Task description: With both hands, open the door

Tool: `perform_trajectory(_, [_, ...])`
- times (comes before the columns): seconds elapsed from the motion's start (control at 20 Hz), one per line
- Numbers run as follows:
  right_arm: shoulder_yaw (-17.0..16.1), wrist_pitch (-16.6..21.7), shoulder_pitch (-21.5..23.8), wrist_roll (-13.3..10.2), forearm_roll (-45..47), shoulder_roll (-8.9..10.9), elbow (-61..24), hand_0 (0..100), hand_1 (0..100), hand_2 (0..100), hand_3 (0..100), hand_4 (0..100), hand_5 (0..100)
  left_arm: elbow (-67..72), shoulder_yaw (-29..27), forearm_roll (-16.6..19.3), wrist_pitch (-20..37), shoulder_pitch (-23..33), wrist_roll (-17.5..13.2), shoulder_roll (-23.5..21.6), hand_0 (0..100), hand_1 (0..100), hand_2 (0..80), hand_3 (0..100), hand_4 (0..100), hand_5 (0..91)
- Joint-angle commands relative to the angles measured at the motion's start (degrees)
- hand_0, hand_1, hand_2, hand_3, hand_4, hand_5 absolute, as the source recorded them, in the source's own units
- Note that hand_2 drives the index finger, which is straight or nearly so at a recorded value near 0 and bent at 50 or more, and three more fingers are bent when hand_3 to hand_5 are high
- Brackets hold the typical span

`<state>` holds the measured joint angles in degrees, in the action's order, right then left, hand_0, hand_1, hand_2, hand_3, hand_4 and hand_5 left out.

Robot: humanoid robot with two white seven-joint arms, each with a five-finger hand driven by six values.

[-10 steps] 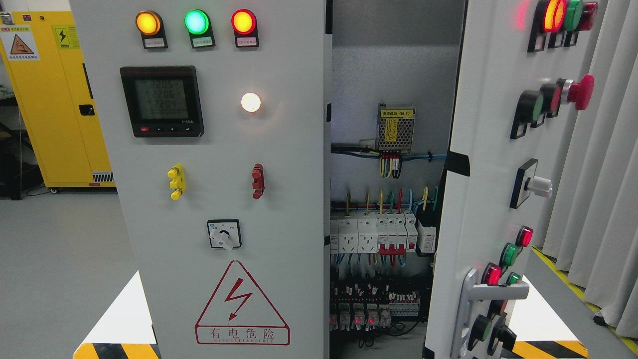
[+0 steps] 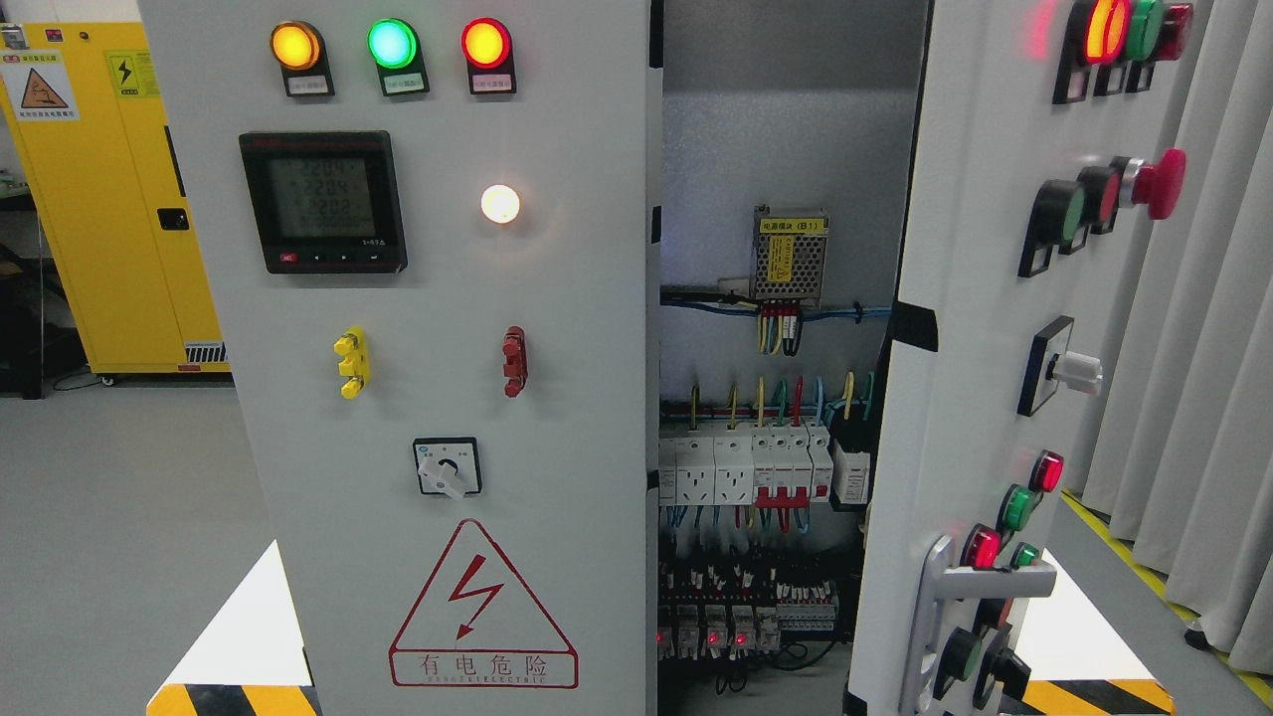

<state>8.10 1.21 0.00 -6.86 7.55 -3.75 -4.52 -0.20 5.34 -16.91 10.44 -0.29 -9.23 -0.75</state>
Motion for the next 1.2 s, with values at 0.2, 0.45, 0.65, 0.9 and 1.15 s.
perform_trajectory(0.2, [-0.01,0.02,0.09,0.01,0.0,0.15,-0.31,0,50,4,0,0,0,-31.02,-7.62,-1.28,0.28,10.46,-25.28,-2.41,12,56,0.0,0,0,0.0])
perform_trajectory(0.45, [-0.01,0.02,0.09,0.01,0.0,0.15,-0.31,0,50,4,0,0,0,-68.02,-5.18,0.12,-0.6,26.1,-25.92,-2.93,12,56,0.0,0,0,0.0])
perform_trajectory(0.65, [-0.01,0.02,0.09,0.01,0.0,0.23,-0.31,0,50,4,0,0,0,-88.61,-4.02,0.3,0.11,28.24,-26.01,-9.95,12,56,0.0,0,0,0.0])
perform_trajectory(0.9, [-0.01,0.02,0.09,0.01,0.0,0.23,-0.31,0,50,4,0,0,0,-103.65,-3.58,-0.22,0.2,28.32,-26.27,-20.33,12,56,0.0,0,0,0.0])
perform_trajectory(1.15, [-0.01,0.02,0.18,0.01,-0.08,0.23,-0.31,0,50,4,0,0,0,-112.02,-1.56,-4.16,0.11,27.27,-26.27,-27.88,12,56,0.0,0,0,0.0])
